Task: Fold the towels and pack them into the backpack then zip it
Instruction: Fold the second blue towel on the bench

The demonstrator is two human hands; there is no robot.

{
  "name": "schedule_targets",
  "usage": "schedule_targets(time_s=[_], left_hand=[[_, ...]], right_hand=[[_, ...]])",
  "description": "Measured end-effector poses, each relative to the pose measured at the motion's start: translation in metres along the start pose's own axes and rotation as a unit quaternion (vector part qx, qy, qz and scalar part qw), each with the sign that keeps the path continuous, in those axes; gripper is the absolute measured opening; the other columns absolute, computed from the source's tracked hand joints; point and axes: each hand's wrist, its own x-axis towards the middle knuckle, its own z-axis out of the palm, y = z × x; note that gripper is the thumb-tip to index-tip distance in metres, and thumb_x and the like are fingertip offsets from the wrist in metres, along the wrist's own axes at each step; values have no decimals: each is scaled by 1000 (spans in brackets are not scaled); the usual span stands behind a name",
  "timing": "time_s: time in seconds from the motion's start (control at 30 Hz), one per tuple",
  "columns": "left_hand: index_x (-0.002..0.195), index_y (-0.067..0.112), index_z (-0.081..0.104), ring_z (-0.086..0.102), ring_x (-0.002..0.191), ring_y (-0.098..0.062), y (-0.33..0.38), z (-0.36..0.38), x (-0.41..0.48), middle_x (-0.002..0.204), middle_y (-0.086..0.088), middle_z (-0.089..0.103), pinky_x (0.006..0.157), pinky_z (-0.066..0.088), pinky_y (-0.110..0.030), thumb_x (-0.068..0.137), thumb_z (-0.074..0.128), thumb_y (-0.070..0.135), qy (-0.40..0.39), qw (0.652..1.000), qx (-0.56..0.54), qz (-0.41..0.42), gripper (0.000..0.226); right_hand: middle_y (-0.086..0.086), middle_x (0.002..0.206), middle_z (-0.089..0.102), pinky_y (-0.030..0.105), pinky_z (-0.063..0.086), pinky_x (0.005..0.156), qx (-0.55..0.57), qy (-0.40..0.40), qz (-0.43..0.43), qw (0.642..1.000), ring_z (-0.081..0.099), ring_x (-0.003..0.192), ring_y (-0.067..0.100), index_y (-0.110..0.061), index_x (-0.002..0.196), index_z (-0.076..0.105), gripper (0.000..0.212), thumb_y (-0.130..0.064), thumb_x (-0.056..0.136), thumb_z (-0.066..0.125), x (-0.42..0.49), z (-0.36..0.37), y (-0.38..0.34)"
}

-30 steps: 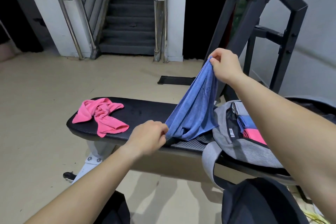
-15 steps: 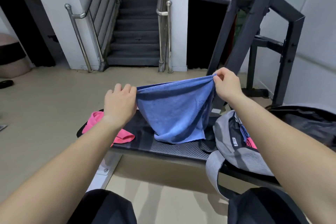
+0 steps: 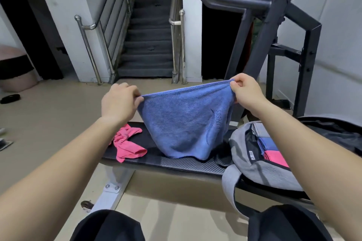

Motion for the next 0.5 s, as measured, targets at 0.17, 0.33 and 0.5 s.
schedule_targets(time_s=[0.17,0.33,0.5], left_hand=[[96,24,65,55,102,-28,-2,20,5,103,-2,54,83,48,-39,93,63,33,-21,988,-146,-44,10],[98,16,55,51,88,-24,13,27,36,96,-3,62,74,36,-33,99,51,26,-23,964,-240,-114,10],[103,12,55,50,87,-22,24,-1,63,95,0,58,75,36,-31,100,52,22,58,954,-272,-108,11]], right_hand=[[-4,84,63,51,57,85,-23,-4,11,1000,61,79,22,-31,86,60,16,-26,98,50,8,5,11],[-1,91,61,29,42,65,-60,29,-3,998,56,84,18,-21,101,59,15,-20,104,44,33,15,-2],[-4,90,59,32,50,71,-15,79,-6,997,57,82,18,-23,99,58,16,-19,101,42,53,11,-28]])
